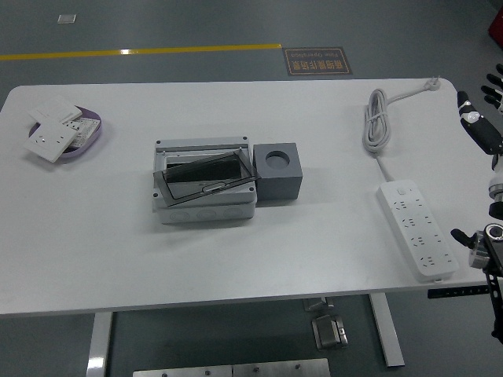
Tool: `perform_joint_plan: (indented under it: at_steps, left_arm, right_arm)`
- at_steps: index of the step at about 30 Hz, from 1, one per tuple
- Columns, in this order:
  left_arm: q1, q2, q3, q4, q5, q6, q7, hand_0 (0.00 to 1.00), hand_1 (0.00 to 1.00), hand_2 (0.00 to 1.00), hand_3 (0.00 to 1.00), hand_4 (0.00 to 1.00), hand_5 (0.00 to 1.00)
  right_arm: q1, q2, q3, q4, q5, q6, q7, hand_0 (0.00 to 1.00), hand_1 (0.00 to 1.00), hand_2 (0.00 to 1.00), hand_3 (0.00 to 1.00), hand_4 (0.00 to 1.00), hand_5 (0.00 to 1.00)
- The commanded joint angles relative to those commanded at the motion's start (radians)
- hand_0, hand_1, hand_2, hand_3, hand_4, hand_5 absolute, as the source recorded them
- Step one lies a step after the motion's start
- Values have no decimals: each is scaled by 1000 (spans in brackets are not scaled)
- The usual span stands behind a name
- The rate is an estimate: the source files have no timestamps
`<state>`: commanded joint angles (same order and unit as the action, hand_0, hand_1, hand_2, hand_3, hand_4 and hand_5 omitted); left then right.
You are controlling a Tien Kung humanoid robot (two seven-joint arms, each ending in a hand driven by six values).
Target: Pick up the cylinder from the cube,place it in the box,flap close box
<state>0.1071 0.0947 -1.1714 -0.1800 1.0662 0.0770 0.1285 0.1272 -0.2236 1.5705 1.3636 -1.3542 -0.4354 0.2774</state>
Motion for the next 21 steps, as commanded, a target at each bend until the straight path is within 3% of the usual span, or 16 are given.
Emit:
perform_joint_plan:
  at_steps: [21]
  left_arm:
    - [-15,-6,-15,0,-10,2,1,577,603,557,584,602,290]
  right_arm:
    - [-11,10,22,1,8,-8,10,773,730,771,790,802,236]
